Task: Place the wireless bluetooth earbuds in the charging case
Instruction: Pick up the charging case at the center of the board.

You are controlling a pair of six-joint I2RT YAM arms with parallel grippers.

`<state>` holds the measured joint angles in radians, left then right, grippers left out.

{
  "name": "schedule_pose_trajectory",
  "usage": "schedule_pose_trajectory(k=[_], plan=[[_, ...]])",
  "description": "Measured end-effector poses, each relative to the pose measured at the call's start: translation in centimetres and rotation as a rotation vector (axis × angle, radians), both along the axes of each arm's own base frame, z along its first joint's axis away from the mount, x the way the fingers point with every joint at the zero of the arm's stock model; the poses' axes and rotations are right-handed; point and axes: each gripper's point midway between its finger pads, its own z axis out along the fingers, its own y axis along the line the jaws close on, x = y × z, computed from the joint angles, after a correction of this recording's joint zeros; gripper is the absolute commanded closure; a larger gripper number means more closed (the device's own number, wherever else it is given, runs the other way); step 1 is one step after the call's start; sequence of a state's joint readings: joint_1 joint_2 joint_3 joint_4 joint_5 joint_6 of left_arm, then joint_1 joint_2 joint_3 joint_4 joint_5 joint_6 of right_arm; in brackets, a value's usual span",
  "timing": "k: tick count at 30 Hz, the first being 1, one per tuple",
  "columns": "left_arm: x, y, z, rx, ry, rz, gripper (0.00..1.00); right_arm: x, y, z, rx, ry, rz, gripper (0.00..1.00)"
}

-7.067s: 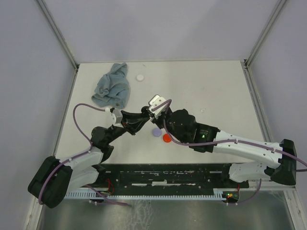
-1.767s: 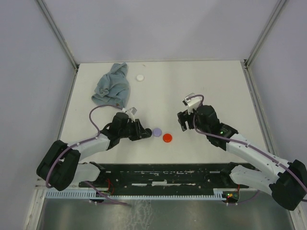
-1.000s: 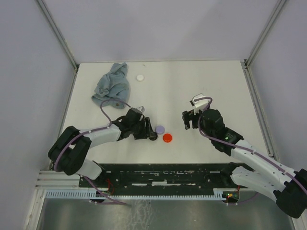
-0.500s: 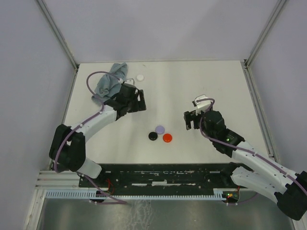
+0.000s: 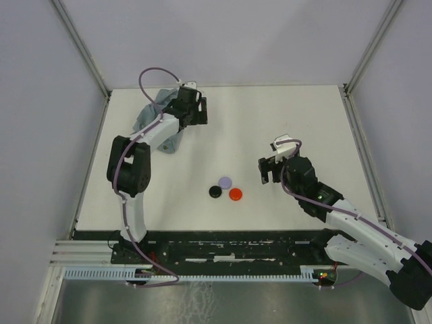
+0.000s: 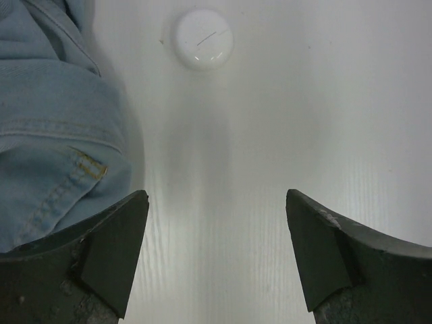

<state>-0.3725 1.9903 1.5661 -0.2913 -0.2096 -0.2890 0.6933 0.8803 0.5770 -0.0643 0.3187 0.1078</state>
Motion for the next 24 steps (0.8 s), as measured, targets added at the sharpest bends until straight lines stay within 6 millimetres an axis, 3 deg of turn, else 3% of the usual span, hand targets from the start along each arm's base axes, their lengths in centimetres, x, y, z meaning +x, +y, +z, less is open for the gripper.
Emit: schedule_pose_trajectory(k=[6, 7, 14, 24], plan=[[4.4, 0.4, -3.1, 0.059, 0.002, -0.024, 0.14, 0.1, 0.0, -0.2, -0.005, 0.006, 0.0, 0.08], [6.2, 0.7, -4.1, 0.064, -0.005, -0.021, 0.14, 0.1, 0.0, -0.2, -0.005, 0.006, 0.0, 0.07], [10.2, 0.8, -5.7, 0.08, -0.039, -0.046, 0.16, 0.1, 0.0, -0.5, -0.01, 0.012, -0.002, 0.07], [12.2, 0.5, -8.5, 0.042, -0.025, -0.086, 0.29, 0.2, 0.1, -0.8, -0.018, 0.021, -0.002, 0.07]])
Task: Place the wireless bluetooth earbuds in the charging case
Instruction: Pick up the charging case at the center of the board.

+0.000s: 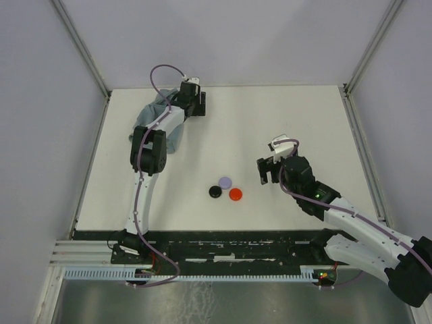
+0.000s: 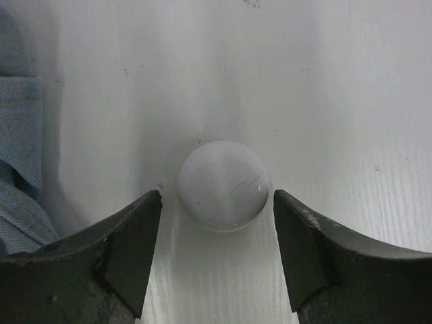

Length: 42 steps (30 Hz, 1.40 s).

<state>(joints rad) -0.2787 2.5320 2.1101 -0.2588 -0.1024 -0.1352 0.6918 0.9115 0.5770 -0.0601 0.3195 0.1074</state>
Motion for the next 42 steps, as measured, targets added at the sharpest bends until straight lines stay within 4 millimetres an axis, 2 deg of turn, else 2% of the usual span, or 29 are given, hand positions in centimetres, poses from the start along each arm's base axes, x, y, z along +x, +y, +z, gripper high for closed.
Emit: schedule_pose_trajectory(k=[10, 14, 16, 22, 26, 31, 35, 42], plan=[[0.2, -0.3, 0.3, -0.039, 0.002, -0.035, 0.51, 0.1, 0.1, -0.8, -0.016, 0.02, 0.0, 0.07], [-0.1, -0.9, 0.2, -0.066, -0.002, -0.066, 0.53, 0.1, 0.2, -1.2, -0.023, 0.031, 0.004, 0.07], [-0.8, -1.2, 0.3, -0.08, 0.006, -0.085, 0.53, 0.1, 0.3, -1.3, -0.024, 0.037, 0.009, 0.07], [-6.7, -2.0, 0.5, -0.134, 0.092, -0.143, 0.54, -0.1, 1.5, -2.6, -0.018, 0.082, 0.057, 0.07], [-11.1, -3.4, 1.5, -0.195, 0.145, -0.188, 0.55, -0.2, 2.2, -3.3, -0.007, 0.109, 0.085, 0.07], [-15.7, -5.5, 4.4, -0.282, 0.166, -0.274, 0.55, -0.5, 3.2, -3.4, 0.012, 0.123, 0.144, 0.07], [-18.3, -7.2, 6.6, -0.353, 0.186, -0.358, 0.54, -0.7, 4.2, -2.9, 0.019, 0.099, 0.216, 0.08], [-23.2, -9.2, 10.1, -0.42, 0.263, -0.48, 0.54, -1.5, 6.8, -1.0, -0.036, -0.029, 0.47, 0.1]])
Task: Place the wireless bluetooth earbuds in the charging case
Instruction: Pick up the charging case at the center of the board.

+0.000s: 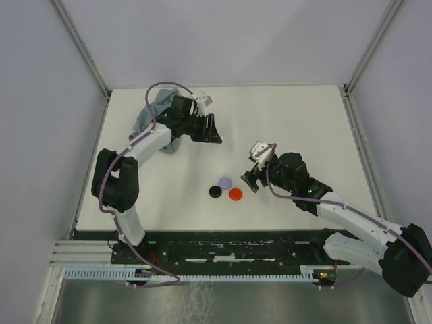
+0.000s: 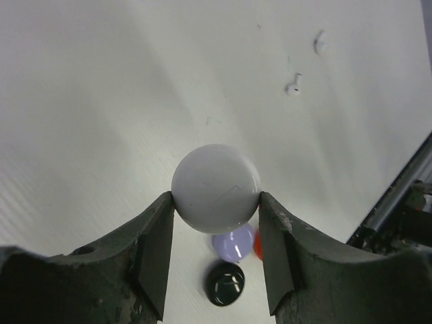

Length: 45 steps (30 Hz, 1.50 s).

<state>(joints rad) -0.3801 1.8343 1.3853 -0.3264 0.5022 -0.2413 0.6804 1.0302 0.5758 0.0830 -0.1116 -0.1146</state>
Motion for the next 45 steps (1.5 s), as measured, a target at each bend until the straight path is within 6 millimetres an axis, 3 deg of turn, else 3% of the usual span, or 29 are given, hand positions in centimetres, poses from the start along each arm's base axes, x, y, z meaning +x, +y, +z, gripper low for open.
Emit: schedule_pose_trajectory(k=[8, 18, 27, 35, 41, 45], plan=[[-6.3, -1.9, 3.2, -0.016, 0.052, -0.159, 0.54, -1.3, 2.1, 2.1, -0.091, -0.217, 0.292, 0.19], [-11.5, -3.1, 3.4, 0.037, 0.096, -0.307, 0.54, -1.0, 4.7, 3.9, -0.164, -0.363, 0.506, 0.26], [-13.2, -3.6, 4.0, 0.044, 0.108, -0.349, 0.54, -1.0, 5.6, 2.7, -0.21, -0.36, 0.595, 0.32], [-14.1, -4.2, 4.6, 0.024, 0.111, -0.381, 0.55, -0.7, 5.7, 1.4, -0.241, -0.347, 0.613, 0.44], [-14.4, -4.3, 4.8, 0.02, 0.114, -0.39, 0.54, -0.3, 5.9, 0.8, -0.255, -0.353, 0.62, 0.6], [-14.5, -4.2, 4.8, 0.019, 0.118, -0.393, 0.5, -0.2, 6.0, 0.8, -0.256, -0.359, 0.621, 0.77]])
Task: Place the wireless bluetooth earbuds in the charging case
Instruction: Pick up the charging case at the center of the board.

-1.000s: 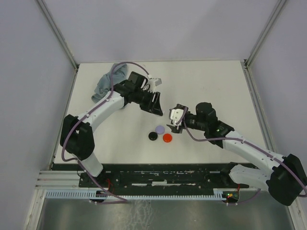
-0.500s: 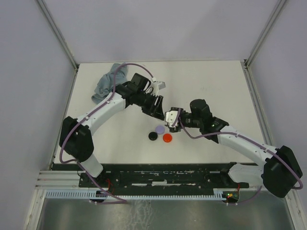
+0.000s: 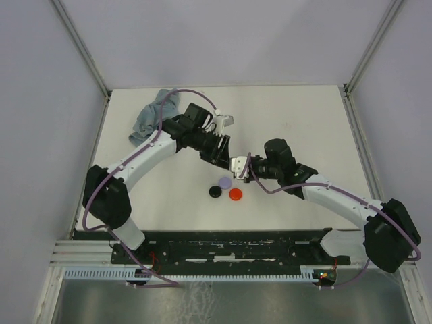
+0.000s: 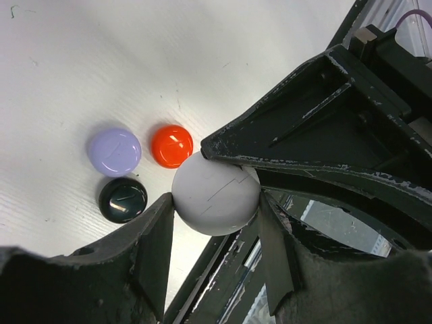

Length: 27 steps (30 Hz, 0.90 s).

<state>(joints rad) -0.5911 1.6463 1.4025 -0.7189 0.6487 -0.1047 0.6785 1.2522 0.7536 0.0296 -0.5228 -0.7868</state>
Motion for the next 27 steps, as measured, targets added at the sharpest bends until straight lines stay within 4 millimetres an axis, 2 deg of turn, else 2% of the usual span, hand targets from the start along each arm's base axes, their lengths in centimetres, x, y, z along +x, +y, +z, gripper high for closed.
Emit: schedule_pose_trajectory(k=[4, 9, 20, 24, 27], plan=[[0.1, 0.1, 0.1, 0.0, -0.003, 0.004, 0.42, 0.0, 0.0, 0.0, 0.0, 0.001, -0.001, 0.9], [0.4, 0.3, 1.0, -0.009, -0.059, 0.02, 0.36, 0.1, 0.1, 0.5, 0.02, 0.002, -0.012, 0.94], [0.4, 2.7, 6.0, -0.209, -0.483, 0.149, 0.28, 0.4, -0.4, 1.1, 0.093, 0.111, -0.077, 0.96], [0.0, 3.5, 6.1, -0.307, -0.595, 0.208, 0.28, 1.1, -0.6, 2.1, 0.164, 0.159, -0.102, 0.96], [-0.2, 3.7, 5.5, -0.372, -0.64, 0.239, 0.28, 1.2, -0.6, 3.0, 0.213, 0.191, -0.104, 0.96]])
